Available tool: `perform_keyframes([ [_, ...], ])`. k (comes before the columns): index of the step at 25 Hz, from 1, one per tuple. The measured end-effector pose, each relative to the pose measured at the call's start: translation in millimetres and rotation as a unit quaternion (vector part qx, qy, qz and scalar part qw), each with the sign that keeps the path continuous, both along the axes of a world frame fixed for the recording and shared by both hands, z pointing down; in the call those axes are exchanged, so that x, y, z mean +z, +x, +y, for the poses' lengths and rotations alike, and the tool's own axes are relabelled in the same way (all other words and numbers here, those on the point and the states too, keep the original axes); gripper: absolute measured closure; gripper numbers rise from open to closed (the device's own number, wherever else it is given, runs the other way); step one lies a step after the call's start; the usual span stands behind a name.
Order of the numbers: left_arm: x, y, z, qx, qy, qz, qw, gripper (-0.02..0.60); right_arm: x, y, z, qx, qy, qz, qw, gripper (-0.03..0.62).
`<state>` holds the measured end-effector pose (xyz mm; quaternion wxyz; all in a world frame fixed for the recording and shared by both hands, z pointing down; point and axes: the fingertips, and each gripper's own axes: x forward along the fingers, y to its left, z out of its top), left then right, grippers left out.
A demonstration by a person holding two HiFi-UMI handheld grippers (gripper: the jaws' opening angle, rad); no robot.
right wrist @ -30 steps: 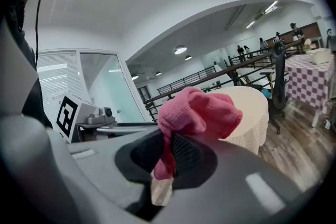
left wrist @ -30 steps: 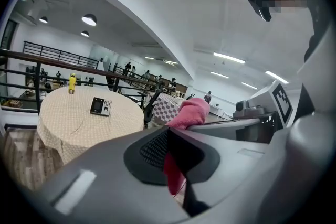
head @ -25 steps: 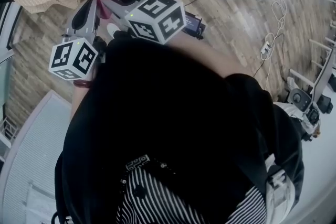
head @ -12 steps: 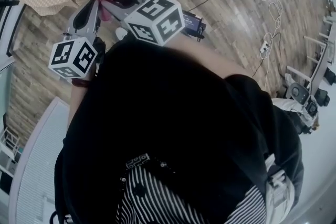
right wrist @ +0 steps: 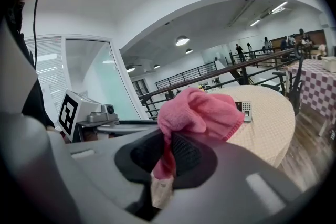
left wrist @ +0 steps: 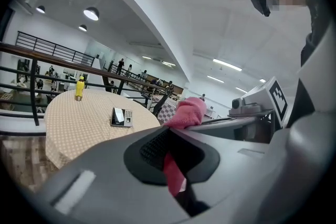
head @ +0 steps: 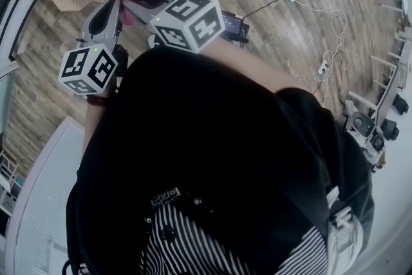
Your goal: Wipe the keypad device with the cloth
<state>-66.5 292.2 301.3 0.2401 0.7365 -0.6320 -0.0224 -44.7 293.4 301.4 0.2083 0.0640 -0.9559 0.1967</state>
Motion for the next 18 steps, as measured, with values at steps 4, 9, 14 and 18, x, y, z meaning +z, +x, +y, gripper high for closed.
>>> perform_keyframes([
  [4, 1.8, -14.6, -0.1, -0.013, 0.001, 0.003, 0.9999, 0.577, 1.6, -14.6, -0.4, -0.015, 0.001, 0.002, 1.000, 0.549],
  [9, 9.5, -28.2, -8.0, -0.027, -0.005, 0.007, 0.9996, 0.577, 9.4, -28.2, -8.7, -0.030, -0.003, 0.006, 1.000, 0.550],
  [14, 15.1, -45.5, -27.5, -0.044, -0.014, 0.005, 0.9989, 0.577, 16.3, -46.2, -30.0, -0.040, -0.015, 0.001, 0.999, 0.550],
  [18, 14.1, -63.6, -51.0, -0.052, -0.018, 0.000, 0.9985, 0.577, 15.5, -64.5, -53.5, -0.053, -0.022, -0.003, 0.998, 0.550],
])
